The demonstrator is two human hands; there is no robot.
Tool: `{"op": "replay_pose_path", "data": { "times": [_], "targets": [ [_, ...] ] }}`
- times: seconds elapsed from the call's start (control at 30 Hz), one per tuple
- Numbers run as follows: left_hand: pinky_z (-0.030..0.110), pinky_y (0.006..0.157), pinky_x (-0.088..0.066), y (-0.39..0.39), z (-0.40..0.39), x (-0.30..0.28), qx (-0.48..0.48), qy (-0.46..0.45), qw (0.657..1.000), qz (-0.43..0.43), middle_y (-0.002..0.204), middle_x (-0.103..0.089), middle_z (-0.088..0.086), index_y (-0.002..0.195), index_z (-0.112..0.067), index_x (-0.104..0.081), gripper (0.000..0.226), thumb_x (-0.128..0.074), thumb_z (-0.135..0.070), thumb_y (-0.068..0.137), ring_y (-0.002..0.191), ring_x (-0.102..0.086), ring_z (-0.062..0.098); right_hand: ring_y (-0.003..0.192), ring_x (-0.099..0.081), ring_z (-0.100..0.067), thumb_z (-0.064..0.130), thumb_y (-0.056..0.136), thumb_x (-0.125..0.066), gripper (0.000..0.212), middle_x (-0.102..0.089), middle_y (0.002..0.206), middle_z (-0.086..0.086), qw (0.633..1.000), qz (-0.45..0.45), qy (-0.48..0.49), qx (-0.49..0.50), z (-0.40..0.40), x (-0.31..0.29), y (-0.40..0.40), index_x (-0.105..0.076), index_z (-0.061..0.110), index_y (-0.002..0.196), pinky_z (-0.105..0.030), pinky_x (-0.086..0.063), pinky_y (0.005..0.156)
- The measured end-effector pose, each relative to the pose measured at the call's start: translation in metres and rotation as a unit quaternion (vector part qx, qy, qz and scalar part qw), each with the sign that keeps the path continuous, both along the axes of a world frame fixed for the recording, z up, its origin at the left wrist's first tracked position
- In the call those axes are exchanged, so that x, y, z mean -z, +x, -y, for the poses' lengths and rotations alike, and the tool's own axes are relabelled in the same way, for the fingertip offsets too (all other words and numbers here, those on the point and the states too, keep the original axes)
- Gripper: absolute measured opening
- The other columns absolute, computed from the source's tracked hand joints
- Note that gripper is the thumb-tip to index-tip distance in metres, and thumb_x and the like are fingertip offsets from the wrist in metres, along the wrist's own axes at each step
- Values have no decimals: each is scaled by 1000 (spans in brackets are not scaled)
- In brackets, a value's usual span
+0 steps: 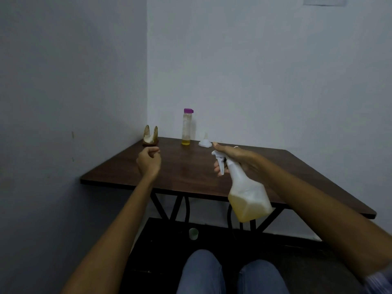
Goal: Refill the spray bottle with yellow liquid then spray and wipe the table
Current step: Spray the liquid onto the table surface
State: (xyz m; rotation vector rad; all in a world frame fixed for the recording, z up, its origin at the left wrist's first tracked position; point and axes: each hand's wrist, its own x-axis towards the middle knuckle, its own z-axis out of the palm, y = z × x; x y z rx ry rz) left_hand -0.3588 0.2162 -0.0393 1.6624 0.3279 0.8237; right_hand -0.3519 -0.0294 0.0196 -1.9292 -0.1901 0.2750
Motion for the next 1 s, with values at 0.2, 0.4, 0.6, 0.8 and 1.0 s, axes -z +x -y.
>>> {"op": "replay_pose_path", "data": {
  "times": [0.2,0.4,0.6,0.8,1.0],
  "targets": [
    [25,75,-47,-3,9,3,26,9,1000,-7,107,-68,8,107,-8,-66,25,-51,1,88,90,-60,15,58,-51,-17,50,92,-49,47,-51,68,-8,995,26,-80,56,-13,17,6,-57,8,112,-28,-46,51],
    [23,72,-44,1,14,8,26,7,999,-17,106,-68,9,106,-8,-66,24,-52,0,88,85,-58,13,64,-70,-13,1,93,-44,19,-66,84,-6,997,-74,-2,10,-9,13,-2,-55,11,105,-18,-51,48],
    [25,78,-47,6,27,19,41,3,999,-22,106,-68,10,104,-6,-67,22,-52,0,88,95,-62,18,84,-67,-22,5,94,-48,12,-64,88,-9,994,-66,84,19,-10,29,-12,-58,8,88,-30,-56,78],
    [29,82,-50,7,31,23,47,0,998,-35,107,-67,11,105,-6,-65,22,-53,0,89,98,-63,21,74,-65,-16,46,92,-52,33,-64,92,-9,995,-22,98,0,-8,35,-20,-52,21,114,-24,-54,52],
    [27,79,-50,3,35,24,53,4,998,-36,107,-66,12,107,-5,-65,23,-52,1,89,98,-62,22,60,-49,-15,49,91,-51,33,-50,69,-2,993,36,-41,101,-14,45,-14,-52,19,77,-24,-44,50]
  ]
}}
